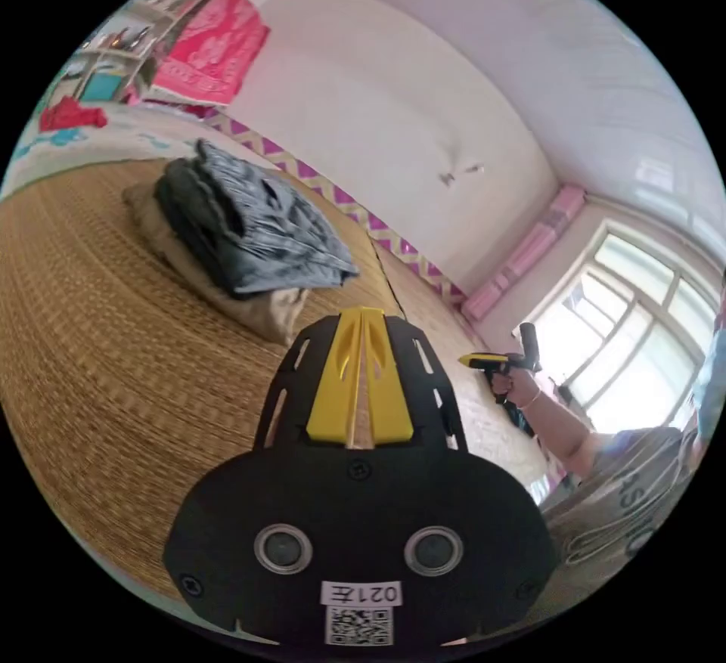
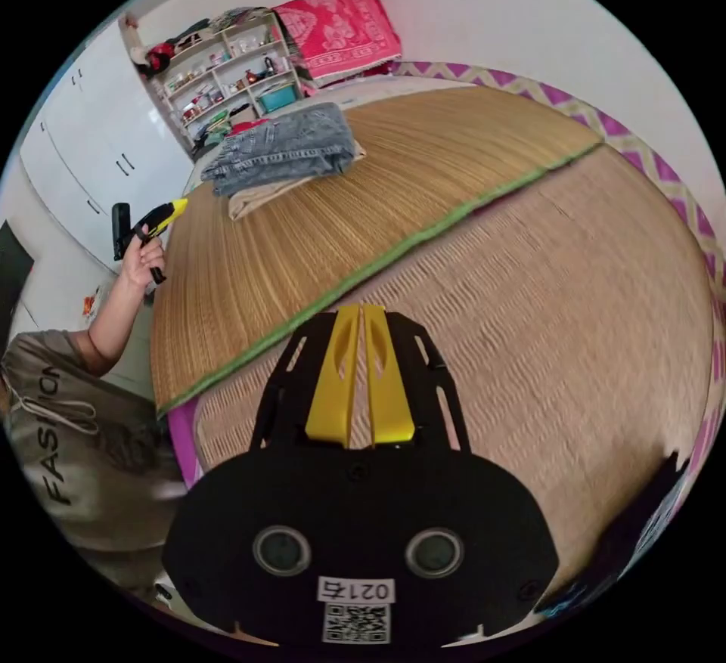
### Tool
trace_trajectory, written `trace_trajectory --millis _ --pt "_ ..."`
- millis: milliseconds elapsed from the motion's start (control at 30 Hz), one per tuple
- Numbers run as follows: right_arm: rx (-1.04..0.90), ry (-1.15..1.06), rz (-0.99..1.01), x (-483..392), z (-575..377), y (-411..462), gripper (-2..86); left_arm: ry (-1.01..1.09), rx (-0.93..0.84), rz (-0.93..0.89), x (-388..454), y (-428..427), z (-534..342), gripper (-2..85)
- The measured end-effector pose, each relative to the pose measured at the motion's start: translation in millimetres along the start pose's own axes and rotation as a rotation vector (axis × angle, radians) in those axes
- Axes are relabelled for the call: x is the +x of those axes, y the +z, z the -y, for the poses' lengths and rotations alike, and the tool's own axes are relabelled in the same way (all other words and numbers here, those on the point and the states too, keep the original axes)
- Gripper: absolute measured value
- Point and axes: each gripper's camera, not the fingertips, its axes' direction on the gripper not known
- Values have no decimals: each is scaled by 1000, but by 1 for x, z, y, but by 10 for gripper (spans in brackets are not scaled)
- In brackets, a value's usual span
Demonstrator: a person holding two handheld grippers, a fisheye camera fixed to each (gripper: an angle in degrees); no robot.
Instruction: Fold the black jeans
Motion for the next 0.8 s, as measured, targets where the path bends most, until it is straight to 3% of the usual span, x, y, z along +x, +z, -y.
trace_trajectory --millis 200,433,567,667,800 --pt "59 280 -91 89 -204 -122 -9 229 -295 -156 167 130 -18 -9" --pt "205 554 -511 164 -365 -281 53 321 -549 -236 310 273 -47 -9" --pt "132 352 -808 166 -348 -307 93 347 -561 -229 354 307 -41 -10" --pt "70 147 -877 164 -312 -296 121 369 -573 -176 378 325 -36 -10" --pt "-38 60 -887 177 -262 -278 155 399 -602 -121 405 343 -22 -10"
